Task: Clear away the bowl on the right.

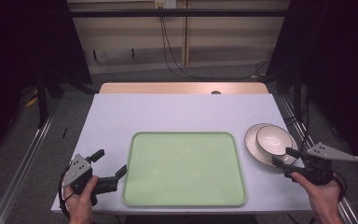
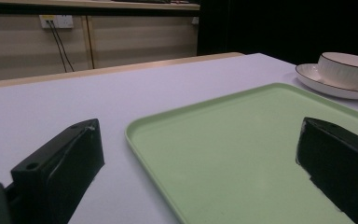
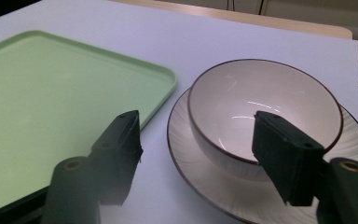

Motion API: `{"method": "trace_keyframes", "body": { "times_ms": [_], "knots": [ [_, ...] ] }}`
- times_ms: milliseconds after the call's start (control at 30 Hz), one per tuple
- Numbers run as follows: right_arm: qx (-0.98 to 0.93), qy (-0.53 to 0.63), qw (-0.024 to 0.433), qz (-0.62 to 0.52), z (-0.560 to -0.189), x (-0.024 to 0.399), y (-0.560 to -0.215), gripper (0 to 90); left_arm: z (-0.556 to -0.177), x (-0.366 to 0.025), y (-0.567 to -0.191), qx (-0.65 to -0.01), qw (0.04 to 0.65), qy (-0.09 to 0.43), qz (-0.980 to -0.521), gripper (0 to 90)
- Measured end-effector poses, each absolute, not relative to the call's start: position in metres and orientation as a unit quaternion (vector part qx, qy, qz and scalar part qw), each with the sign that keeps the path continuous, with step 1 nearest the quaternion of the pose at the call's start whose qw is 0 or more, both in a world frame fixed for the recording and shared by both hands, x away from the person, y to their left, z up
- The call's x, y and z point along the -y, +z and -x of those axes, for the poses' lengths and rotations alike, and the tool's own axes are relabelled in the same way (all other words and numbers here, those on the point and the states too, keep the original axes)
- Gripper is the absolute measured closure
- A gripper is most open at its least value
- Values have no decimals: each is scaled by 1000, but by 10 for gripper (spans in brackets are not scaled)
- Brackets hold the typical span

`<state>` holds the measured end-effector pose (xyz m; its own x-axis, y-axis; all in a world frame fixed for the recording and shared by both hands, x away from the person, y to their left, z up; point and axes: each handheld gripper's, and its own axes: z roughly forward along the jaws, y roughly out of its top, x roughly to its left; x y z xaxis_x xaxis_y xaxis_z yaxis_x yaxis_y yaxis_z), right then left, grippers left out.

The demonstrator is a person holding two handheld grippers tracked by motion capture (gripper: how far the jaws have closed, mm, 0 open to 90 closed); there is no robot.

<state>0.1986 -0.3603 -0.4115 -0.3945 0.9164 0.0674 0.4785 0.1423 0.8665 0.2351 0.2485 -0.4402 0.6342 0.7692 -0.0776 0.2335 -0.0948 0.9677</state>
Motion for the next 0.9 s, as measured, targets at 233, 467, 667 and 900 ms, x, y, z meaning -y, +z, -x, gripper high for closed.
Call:
{"method": "trace_keyframes", "body": {
  "times_ms": [233,467,667,900],
  "knots": [
    [-714,412,254,-506,-212,376,-408,408,-235,-247,-439,-354,568,237,-704,8],
    [-710,391,255,-528,-235,391,-399,358,-235,-247,-440,-352,570,231,-705,10],
    [-721,368,246,-534,-261,398,-397,397,-235,-246,-440,-352,569,230,-707,10],
    [-740,330,225,-542,-286,400,-407,495,-236,-246,-441,-351,571,228,-706,10]
  ]
}}
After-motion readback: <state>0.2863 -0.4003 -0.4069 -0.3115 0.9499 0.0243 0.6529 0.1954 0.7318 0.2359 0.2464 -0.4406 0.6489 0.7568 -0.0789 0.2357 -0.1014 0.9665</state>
